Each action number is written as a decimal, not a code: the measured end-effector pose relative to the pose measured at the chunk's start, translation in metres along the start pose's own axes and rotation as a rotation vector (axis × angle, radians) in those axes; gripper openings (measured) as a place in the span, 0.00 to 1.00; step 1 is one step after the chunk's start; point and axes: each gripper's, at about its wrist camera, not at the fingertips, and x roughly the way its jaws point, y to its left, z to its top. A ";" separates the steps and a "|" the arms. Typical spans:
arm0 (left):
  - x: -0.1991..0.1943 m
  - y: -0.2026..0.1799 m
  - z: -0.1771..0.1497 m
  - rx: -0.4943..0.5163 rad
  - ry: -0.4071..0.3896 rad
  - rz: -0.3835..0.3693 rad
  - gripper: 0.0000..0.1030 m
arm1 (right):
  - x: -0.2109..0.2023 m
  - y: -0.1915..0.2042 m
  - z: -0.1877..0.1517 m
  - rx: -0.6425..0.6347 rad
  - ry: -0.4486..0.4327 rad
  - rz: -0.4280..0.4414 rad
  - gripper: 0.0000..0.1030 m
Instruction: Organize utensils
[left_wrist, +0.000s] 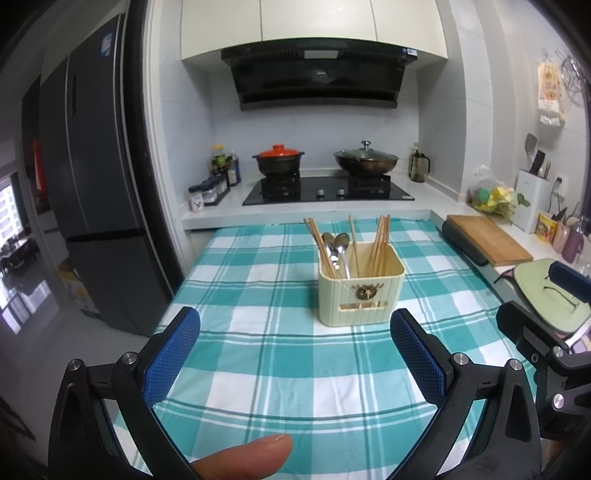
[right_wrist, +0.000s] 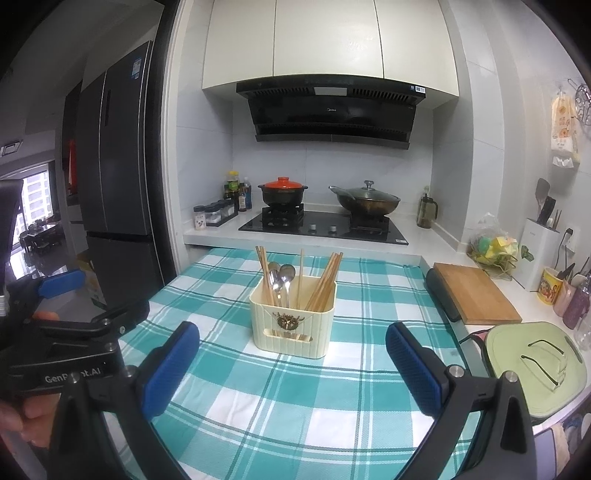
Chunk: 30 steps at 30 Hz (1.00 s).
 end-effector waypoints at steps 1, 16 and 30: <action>0.000 0.000 0.000 -0.001 0.000 0.001 1.00 | 0.000 0.000 0.000 0.000 0.000 0.001 1.00; -0.002 0.000 -0.001 -0.004 -0.004 0.007 1.00 | -0.002 0.002 0.002 -0.001 0.001 0.006 1.00; -0.005 0.003 0.002 -0.008 -0.011 0.002 1.00 | -0.005 0.005 0.004 -0.005 -0.003 0.010 1.00</action>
